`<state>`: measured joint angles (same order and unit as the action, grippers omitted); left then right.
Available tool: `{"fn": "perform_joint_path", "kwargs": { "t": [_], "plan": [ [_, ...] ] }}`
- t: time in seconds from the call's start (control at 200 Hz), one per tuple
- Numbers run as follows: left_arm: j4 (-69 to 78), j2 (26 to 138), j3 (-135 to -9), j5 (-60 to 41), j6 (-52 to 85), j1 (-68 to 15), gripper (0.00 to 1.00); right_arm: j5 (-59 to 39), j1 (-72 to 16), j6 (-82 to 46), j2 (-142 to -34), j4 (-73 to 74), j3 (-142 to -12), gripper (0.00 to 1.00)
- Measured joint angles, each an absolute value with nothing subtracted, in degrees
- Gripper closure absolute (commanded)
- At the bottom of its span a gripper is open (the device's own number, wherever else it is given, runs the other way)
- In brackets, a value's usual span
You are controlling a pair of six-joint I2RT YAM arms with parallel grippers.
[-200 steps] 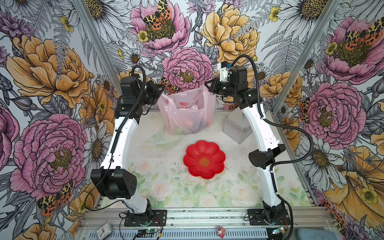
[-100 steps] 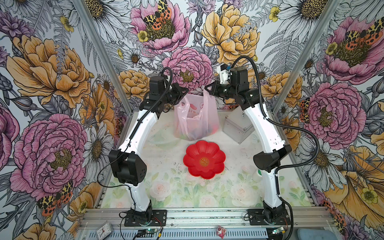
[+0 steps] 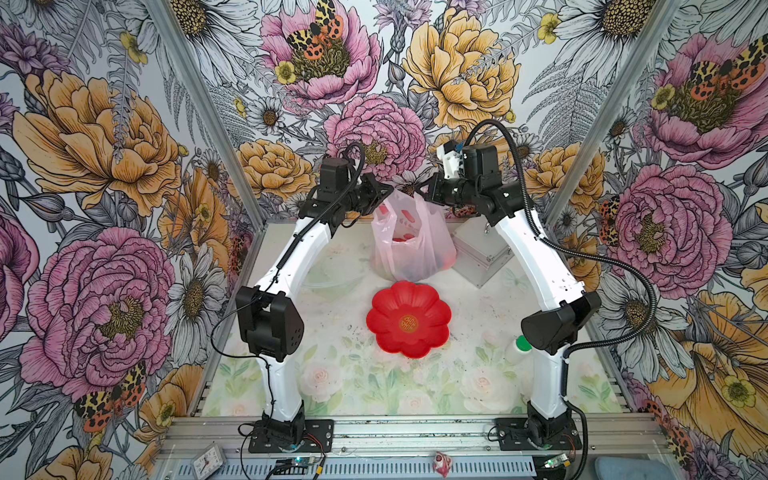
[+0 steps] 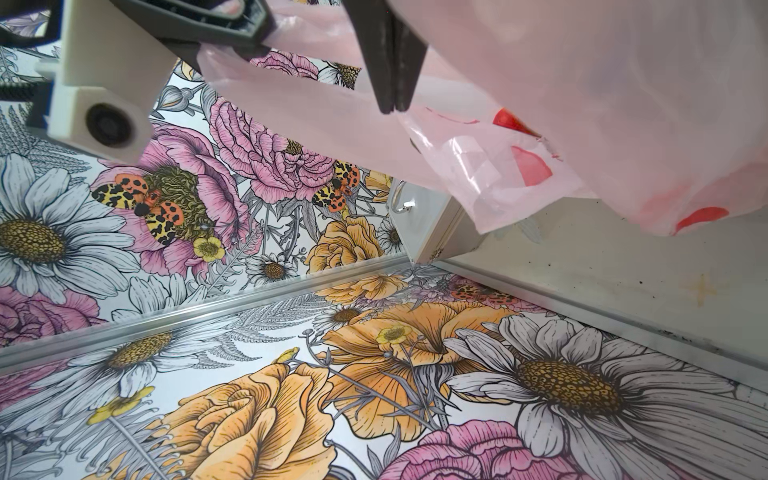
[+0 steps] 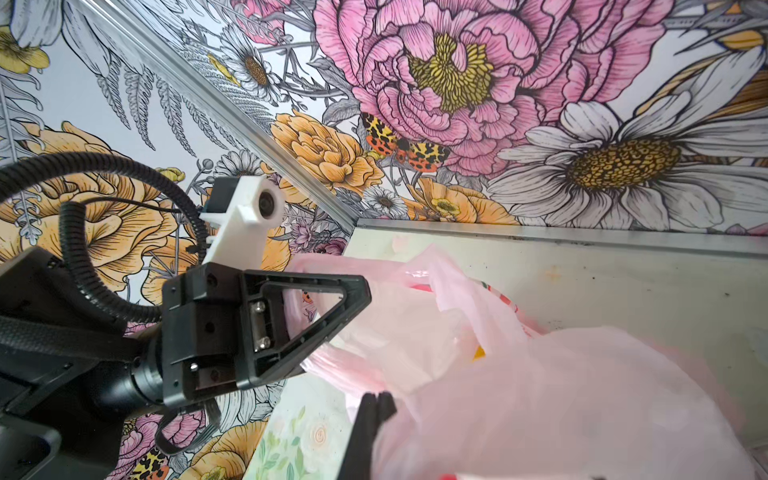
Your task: Place the fruits into the plastic bag
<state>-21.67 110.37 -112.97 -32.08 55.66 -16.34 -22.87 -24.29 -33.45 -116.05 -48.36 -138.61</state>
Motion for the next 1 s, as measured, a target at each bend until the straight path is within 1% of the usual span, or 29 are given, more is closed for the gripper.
{"fn": "perform_joint_path", "kwargs": {
  "t": [0.025,0.05,0.115,0.2,0.255,0.315,0.345,0.355,0.48,0.555,0.705,0.826,1.001],
  "plan": [
    [-21.6,110.4,-112.9,-32.1,55.5,-16.3,0.74,-23.1,-24.3,-33.5,-116.0,-48.4,-138.6,0.95],
    [-21.7,110.4,-112.9,-32.1,56.0,-16.3,0.67,-23.4,-24.3,-33.6,-116.0,-48.3,-138.6,0.93],
    [-21.7,110.4,-112.9,-32.3,56.1,-16.2,0.57,-23.9,-24.3,-33.6,-116.0,-48.0,-138.6,0.83],
    [-21.6,110.4,-112.9,-32.5,55.4,-16.2,0.41,-24.1,-24.3,-34.1,-116.0,-47.7,-138.6,0.64],
    [-21.7,110.3,-112.9,-32.6,55.6,-16.1,0.30,-24.1,-24.3,-33.7,-116.0,-47.7,-138.6,0.55],
    [-21.8,110.3,-112.9,-32.8,55.7,-16.0,0.15,-24.1,-24.3,-33.4,-115.9,-47.6,-138.5,0.47],
    [-21.8,110.1,-112.9,-32.9,55.6,-15.9,0.04,-23.9,-24.0,-33.4,-115.5,-47.6,-138.1,0.43],
    [-21.8,110.1,-112.9,-33.0,55.4,-15.9,0.02,-23.8,-23.9,-33.7,-115.4,-47.6,-137.9,0.42],
    [-23.7,108.7,-113.0,-33.4,54.5,-15.2,0.01,-22.9,-22.9,-33.4,-112.3,-47.9,-134.4,0.29],
    [-26.1,106.9,-113.1,-33.5,52.9,-14.5,0.01,-21.6,-21.5,-33.4,-109.3,-48.6,-131.7,0.25],
    [-31.1,100.5,-112.2,-33.5,49.1,-11.8,0.01,-18.5,-17.1,-33.4,-102.1,-50.7,-126.0,0.22],
    [-33.5,93.5,-108.0,-33.6,47.0,-7.4,0.01,-17.3,-13.2,-33.5,-97.1,-51.6,-121.9,0.21],
    [-36.3,87.1,-101.9,-33.5,43.9,-1.1,0.01,-16.5,-8.6,-33.6,-92.4,-52.7,-117.2,0.21]
  ]
}}
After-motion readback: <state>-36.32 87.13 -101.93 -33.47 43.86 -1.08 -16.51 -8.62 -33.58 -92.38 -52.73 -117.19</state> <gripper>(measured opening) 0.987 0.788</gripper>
